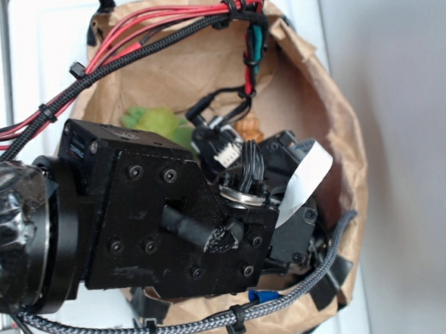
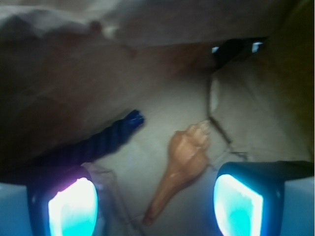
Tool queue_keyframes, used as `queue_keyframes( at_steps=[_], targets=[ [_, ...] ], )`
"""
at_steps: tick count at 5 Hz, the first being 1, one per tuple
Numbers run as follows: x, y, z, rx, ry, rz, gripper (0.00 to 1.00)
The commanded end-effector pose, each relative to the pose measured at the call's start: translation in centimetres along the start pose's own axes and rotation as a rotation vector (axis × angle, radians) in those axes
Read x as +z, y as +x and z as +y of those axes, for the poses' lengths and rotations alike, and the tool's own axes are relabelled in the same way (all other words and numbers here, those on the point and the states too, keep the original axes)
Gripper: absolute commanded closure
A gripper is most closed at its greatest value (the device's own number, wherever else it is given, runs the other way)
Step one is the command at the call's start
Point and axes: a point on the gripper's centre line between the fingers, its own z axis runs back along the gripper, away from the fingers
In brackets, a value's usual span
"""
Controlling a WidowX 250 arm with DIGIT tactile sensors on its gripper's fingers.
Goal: Grab the shell.
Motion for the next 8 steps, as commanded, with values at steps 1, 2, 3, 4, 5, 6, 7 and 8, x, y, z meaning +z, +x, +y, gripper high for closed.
queue_keyframes(
  at_steps=[1, 2, 3, 4, 5, 6, 7, 8],
  targets=[
    [-0.4, 2.8, 1.0, 0.121, -0.080, 0.078, 0.00],
    [-0.8, 2.1, 1.7, 0.181, -0.056, 0.108, 0.00],
    [-2.0, 1.9, 2.0, 0.177, -0.055, 0.103, 0.00],
    [-2.8, 2.3, 2.1, 0.190, -0.043, 0.088, 0.00],
    [-4.0, 2.4, 1.9, 0.189, -0.027, 0.098, 0.00],
    [-4.8, 2.4, 1.7, 0.180, -0.034, 0.077, 0.00],
    [-5.3, 2.6, 1.8, 0.186, -0.005, 0.068, 0.00],
    [-4.5, 2.5, 2.2, 0.185, -0.014, 0.059, 0.00]
  ],
)
